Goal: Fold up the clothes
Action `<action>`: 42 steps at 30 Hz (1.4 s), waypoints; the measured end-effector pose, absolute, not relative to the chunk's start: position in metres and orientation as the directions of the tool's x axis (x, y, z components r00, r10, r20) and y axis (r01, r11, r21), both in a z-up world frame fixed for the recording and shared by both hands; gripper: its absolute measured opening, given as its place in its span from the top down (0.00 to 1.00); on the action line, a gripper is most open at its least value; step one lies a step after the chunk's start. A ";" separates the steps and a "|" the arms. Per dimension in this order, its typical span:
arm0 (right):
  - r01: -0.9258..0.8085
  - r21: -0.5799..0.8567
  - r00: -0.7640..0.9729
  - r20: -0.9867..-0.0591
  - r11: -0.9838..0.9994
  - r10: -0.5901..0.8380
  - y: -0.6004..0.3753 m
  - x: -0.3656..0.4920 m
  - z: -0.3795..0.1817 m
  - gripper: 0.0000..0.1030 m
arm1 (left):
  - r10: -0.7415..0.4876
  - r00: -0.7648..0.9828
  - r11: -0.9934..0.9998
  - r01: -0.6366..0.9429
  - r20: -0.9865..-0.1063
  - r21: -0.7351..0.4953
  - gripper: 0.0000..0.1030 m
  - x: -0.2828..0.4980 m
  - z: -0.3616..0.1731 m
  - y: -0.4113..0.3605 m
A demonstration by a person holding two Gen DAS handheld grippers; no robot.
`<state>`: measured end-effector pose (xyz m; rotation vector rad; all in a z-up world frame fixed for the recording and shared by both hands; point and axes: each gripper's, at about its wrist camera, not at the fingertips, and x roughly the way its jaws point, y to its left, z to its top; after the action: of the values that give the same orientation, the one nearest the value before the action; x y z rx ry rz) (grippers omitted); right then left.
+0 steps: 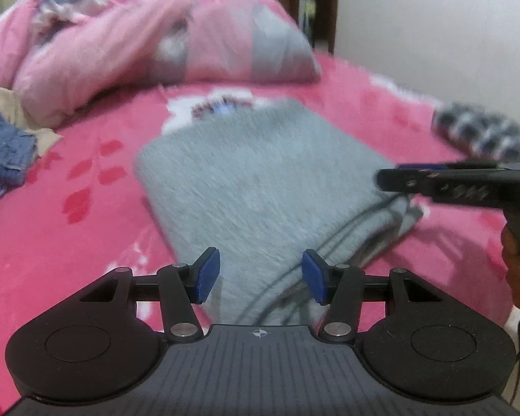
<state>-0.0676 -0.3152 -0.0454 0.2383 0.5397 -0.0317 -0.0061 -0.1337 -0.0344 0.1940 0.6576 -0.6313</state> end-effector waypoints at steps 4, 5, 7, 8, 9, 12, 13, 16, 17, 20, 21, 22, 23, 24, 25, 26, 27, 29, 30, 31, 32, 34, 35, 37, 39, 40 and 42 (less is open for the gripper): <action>0.115 0.429 0.904 -0.420 0.896 0.085 -0.360 -0.083 -0.032 0.48 | -0.516 0.601 0.824 0.541 -0.610 -0.165 0.40 0.009 -0.038 -0.102; 0.128 0.492 0.902 -0.419 0.861 0.105 -0.375 -0.081 -0.034 0.42 | -0.516 0.579 0.831 0.517 -0.632 -0.205 0.40 0.017 -0.043 -0.097; 0.154 0.604 0.887 -0.433 0.782 0.160 -0.401 -0.071 -0.044 0.36 | -0.520 0.531 0.839 0.467 -0.669 -0.281 0.40 0.033 -0.053 -0.089; 0.165 0.655 0.878 -0.438 0.738 0.192 -0.413 -0.065 -0.050 0.35 | -0.544 0.502 0.825 0.468 -0.673 -0.317 0.40 0.038 -0.058 -0.087; 0.171 0.689 0.867 -0.444 0.705 0.224 -0.421 -0.057 -0.058 0.35 | -0.572 0.473 0.807 0.469 -0.671 -0.358 0.40 0.042 -0.063 -0.085; 0.196 0.777 0.833 -0.454 0.599 0.317 -0.444 -0.034 -0.081 0.28 | -0.629 0.420 0.773 0.428 -0.655 -0.468 0.40 0.053 -0.074 -0.079; 0.207 0.789 0.821 -0.462 0.578 0.337 -0.448 -0.026 -0.088 0.27 | -0.650 0.400 0.757 0.411 -0.646 -0.508 0.40 0.057 -0.078 -0.077; 0.234 0.826 0.781 -0.474 0.513 0.407 -0.457 -0.005 -0.112 0.23 | -0.709 0.353 0.705 0.347 -0.611 -0.618 0.40 0.068 -0.087 -0.066; 0.233 0.834 0.779 -0.468 0.500 0.417 -0.458 -0.002 -0.116 0.22 | -0.723 0.348 0.690 0.331 -0.597 -0.644 0.40 0.070 -0.089 -0.061; 0.215 0.855 0.766 -0.447 0.472 0.461 -0.458 0.008 -0.119 0.13 | -0.764 0.344 0.640 0.291 -0.546 -0.711 0.40 0.073 -0.095 -0.048; 0.213 0.858 0.760 -0.446 0.467 0.472 -0.457 0.011 -0.119 0.10 | -0.776 0.344 0.622 0.278 -0.529 -0.732 0.40 0.074 -0.098 -0.045; 0.211 0.857 0.752 -0.449 0.469 0.482 -0.456 0.014 -0.119 0.08 | -0.784 0.338 0.611 0.268 -0.521 -0.745 0.40 0.076 -0.100 -0.044; 0.210 0.854 0.743 -0.456 0.476 0.491 -0.455 0.017 -0.118 0.06 | -0.785 0.330 0.609 0.257 -0.524 -0.750 0.40 0.077 -0.102 -0.044; 0.207 0.852 0.735 -0.460 0.481 0.499 -0.453 0.021 -0.118 0.03 | -0.780 0.323 0.617 0.254 -0.536 -0.745 0.40 0.078 -0.104 -0.044; 0.201 0.849 0.727 -0.464 0.489 0.507 -0.450 0.024 -0.117 0.02 | -0.778 0.314 0.622 0.264 -0.544 -0.737 0.40 0.077 -0.104 -0.047; 0.195 0.843 0.719 -0.471 0.502 0.512 -0.446 0.027 -0.115 0.01 | -0.778 0.304 0.624 0.276 -0.550 -0.731 0.40 0.075 -0.104 -0.050; 0.190 0.829 0.708 -0.486 0.525 0.512 -0.441 0.029 -0.114 0.01 | -0.786 0.290 0.616 0.290 -0.546 -0.733 0.40 0.073 -0.105 -0.054; 0.173 0.806 0.686 -0.511 0.566 0.518 -0.432 0.030 -0.110 0.01 | -0.798 0.274 0.601 0.291 -0.537 -0.744 0.40 0.073 -0.107 -0.056; 0.165 0.794 0.679 -0.522 0.585 0.516 -0.428 0.028 -0.108 0.01 | -0.803 0.271 0.594 0.285 -0.531 -0.752 0.39 0.074 -0.109 -0.056; 0.159 0.784 0.677 -0.529 0.600 0.513 -0.424 0.024 -0.107 0.01 | -0.810 0.266 0.584 0.277 -0.523 -0.763 0.40 0.075 -0.110 -0.054; 0.154 0.780 0.670 -0.534 0.607 0.516 -0.420 0.021 -0.106 0.01 | -0.816 0.262 0.574 0.268 -0.515 -0.773 0.40 0.076 -0.112 -0.051; 0.148 0.778 0.657 -0.539 0.611 0.527 -0.416 0.016 -0.104 0.01 | -0.823 0.266 0.563 0.256 -0.502 -0.786 0.40 0.080 -0.111 -0.046; 0.149 0.778 0.649 -0.543 0.610 0.533 -0.415 0.013 -0.104 0.01 | -0.820 0.276 0.566 0.258 -0.502 -0.783 0.40 0.080 -0.110 -0.043; 0.168 0.783 0.638 -0.549 0.598 0.540 -0.415 0.010 -0.104 0.04 | -0.811 0.294 0.578 0.267 -0.506 -0.771 0.40 0.081 -0.107 -0.039; 0.201 0.788 0.644 -0.554 0.582 0.528 -0.419 0.010 -0.105 0.06 | -0.801 0.297 0.594 0.281 -0.520 -0.754 0.40 0.081 -0.105 -0.037; 0.213 0.795 0.646 -0.551 0.568 0.529 -0.421 0.012 -0.107 0.06 | -0.797 0.294 0.600 0.289 -0.528 -0.746 0.39 0.082 -0.105 -0.038; 0.221 0.806 0.649 -0.542 0.550 0.533 -0.423 0.015 -0.111 0.02 | -0.795 0.277 0.606 0.312 -0.540 -0.732 0.36 0.083 -0.107 -0.046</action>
<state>0.0154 -0.4229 -0.1112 1.0022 0.8786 0.2159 0.0832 -0.0463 -0.1070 -0.5504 1.0407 -0.7949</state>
